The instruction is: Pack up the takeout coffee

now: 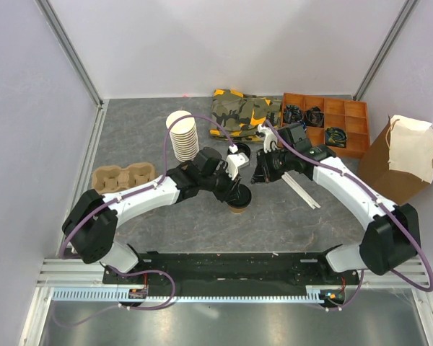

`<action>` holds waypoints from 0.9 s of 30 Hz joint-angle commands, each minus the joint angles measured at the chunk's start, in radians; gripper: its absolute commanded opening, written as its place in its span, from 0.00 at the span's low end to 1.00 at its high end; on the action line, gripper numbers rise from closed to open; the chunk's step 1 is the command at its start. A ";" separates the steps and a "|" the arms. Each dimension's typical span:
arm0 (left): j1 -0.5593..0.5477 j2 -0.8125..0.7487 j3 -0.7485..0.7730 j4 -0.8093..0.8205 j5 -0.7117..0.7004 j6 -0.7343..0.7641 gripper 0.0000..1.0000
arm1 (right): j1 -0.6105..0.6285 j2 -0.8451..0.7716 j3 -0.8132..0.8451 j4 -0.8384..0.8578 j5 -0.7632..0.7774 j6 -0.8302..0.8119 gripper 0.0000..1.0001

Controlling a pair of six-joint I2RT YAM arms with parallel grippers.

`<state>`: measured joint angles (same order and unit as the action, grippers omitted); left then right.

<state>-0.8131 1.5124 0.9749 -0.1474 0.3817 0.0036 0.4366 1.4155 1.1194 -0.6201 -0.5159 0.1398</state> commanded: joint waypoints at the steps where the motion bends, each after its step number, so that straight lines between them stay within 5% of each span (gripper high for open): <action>1: -0.004 0.028 -0.021 -0.034 -0.027 -0.034 0.30 | 0.010 -0.023 -0.024 -0.017 0.017 0.041 0.17; 15: -0.004 0.034 -0.025 -0.034 -0.023 -0.031 0.29 | 0.033 0.105 -0.118 0.023 0.086 0.014 0.13; 27: 0.009 -0.032 0.082 -0.095 0.011 -0.094 0.34 | 0.002 -0.016 -0.015 0.006 -0.050 0.070 0.18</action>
<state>-0.8127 1.5139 0.9882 -0.1638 0.3759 -0.0261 0.4320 1.4586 1.0363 -0.6258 -0.5129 0.1776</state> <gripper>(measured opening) 0.328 0.169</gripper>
